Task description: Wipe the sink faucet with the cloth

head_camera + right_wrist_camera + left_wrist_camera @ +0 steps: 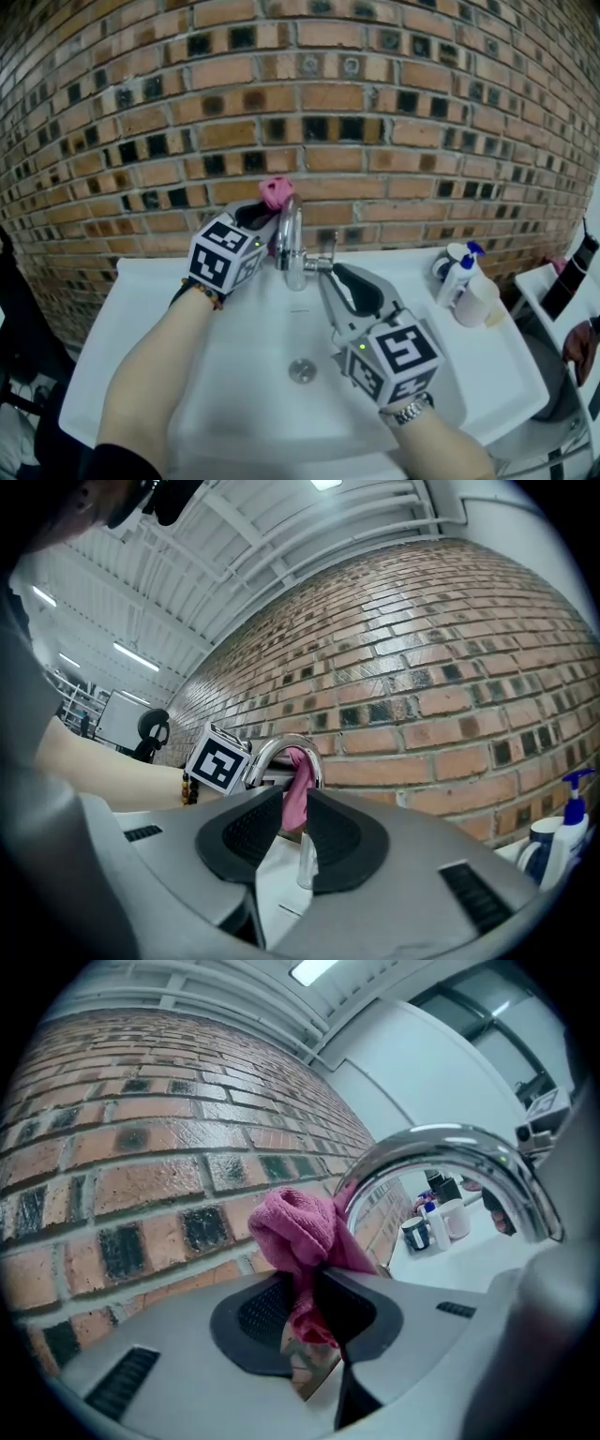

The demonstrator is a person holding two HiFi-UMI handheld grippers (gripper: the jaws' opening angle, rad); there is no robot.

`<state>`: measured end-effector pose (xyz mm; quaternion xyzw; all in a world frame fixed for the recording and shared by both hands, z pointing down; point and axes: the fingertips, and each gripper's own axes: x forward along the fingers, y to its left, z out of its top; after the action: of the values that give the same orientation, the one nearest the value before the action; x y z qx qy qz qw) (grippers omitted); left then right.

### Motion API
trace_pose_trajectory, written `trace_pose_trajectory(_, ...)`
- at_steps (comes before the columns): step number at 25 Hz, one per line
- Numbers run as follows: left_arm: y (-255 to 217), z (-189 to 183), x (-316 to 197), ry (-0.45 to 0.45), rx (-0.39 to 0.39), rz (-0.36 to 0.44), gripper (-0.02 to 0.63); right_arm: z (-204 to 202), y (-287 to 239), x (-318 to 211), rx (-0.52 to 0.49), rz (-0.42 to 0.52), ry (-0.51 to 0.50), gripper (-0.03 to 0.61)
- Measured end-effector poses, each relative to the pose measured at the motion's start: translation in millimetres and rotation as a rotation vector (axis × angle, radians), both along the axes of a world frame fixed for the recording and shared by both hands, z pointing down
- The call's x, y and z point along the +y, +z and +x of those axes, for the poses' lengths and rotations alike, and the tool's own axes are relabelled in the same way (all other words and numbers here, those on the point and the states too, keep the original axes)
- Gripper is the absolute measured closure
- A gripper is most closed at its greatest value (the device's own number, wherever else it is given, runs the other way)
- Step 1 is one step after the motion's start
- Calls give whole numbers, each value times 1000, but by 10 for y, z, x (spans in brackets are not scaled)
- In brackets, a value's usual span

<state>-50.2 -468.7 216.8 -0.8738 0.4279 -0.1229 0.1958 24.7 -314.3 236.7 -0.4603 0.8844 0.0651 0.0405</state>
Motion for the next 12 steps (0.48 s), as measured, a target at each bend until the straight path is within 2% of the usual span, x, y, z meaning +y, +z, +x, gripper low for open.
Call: trace_pose_trajectory(12, 489, 12, -140, 1, -81, -73, 531, -9, 59, -30, 14, -21, 1, 488)
